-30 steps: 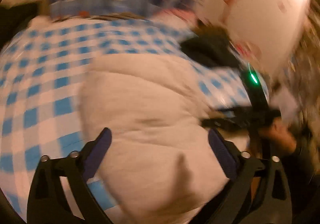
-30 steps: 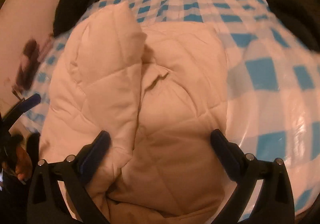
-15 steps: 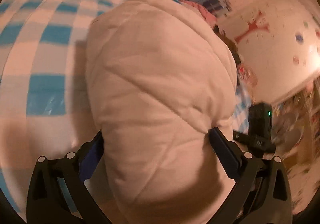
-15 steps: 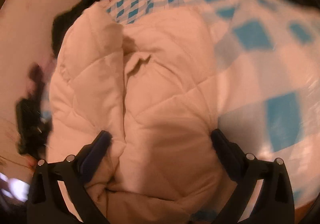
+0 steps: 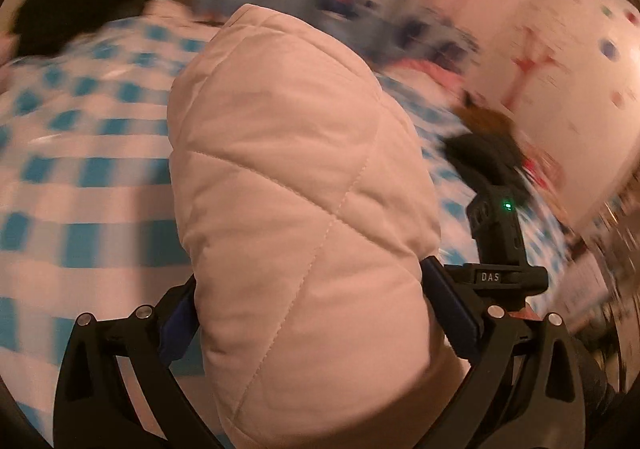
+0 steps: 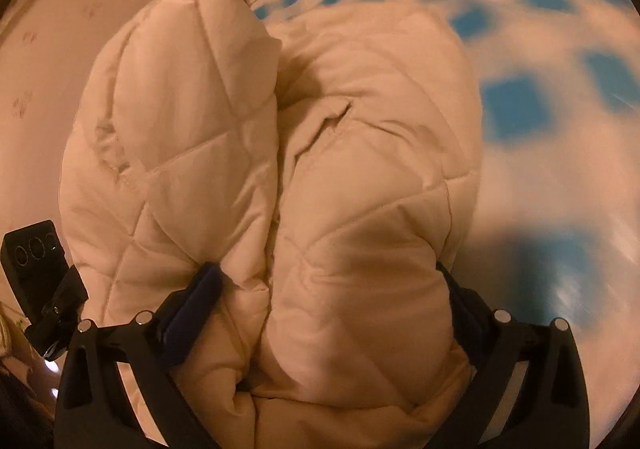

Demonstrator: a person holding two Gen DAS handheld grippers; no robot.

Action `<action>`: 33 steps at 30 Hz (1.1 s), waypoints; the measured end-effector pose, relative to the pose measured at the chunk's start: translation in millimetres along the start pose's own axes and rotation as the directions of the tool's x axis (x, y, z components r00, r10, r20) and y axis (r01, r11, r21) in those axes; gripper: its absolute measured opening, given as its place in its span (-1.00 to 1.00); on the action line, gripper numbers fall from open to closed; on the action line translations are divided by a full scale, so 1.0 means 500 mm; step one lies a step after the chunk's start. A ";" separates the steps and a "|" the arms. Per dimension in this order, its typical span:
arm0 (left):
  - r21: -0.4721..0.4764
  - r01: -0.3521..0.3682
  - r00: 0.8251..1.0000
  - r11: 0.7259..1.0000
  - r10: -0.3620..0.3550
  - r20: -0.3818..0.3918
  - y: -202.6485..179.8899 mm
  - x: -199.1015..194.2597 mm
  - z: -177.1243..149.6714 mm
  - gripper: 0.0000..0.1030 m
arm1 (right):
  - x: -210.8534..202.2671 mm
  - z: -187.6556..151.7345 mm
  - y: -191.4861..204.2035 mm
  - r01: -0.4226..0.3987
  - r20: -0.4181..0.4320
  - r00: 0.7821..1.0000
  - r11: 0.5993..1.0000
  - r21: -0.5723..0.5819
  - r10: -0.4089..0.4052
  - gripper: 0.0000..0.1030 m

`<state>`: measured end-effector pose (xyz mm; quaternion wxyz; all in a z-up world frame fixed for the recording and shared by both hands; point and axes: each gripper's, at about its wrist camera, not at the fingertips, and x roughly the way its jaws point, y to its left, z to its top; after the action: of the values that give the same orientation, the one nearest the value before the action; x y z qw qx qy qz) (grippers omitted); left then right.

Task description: Fold large clothes

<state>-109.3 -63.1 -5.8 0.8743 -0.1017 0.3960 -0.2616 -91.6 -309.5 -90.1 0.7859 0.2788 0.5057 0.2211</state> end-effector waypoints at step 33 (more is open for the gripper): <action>0.105 -0.278 0.960 0.955 0.273 0.061 0.077 0.074 0.018 0.87 | 0.239 0.240 0.110 -0.034 0.198 0.980 0.999 -0.024 0.039 0.80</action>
<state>-67.9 -50.9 -38.0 0.9155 -0.0022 0.3708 -0.1564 61.5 -218.9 -94.0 0.8309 0.3006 0.4175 0.2118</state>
